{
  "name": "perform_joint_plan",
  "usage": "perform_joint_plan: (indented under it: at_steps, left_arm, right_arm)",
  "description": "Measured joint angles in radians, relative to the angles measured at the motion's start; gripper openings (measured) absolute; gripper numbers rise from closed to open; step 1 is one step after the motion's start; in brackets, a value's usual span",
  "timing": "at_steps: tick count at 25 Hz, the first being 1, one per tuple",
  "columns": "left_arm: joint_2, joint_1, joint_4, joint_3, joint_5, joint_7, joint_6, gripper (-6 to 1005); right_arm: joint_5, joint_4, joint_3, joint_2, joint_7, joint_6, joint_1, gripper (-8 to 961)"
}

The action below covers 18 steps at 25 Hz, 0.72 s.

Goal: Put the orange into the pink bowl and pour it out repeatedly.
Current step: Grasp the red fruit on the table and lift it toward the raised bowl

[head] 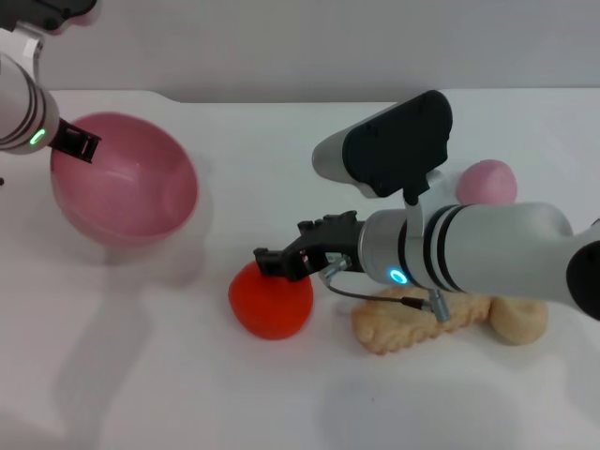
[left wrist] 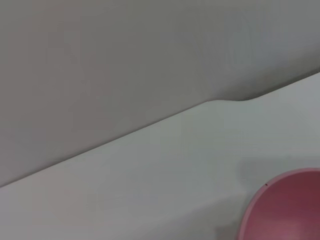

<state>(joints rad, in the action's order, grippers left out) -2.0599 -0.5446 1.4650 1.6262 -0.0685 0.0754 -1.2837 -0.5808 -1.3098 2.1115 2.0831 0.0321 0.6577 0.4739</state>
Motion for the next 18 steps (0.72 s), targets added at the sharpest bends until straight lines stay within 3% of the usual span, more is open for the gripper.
perform_joint_plan:
  at_steps: [9,18]
  left_arm:
    - [-0.001,-0.031,-0.026,-0.006,-0.001,0.012,0.012,46]
    - [0.000,-0.025,-0.028,-0.004,-0.001,0.012,0.014,46]
  right_arm:
    - [-0.050,0.035,0.047,-0.002,-0.005,-0.017,0.041,679]
    - [-0.158,0.170,0.080,0.001,-0.033,-0.056,0.131,624]
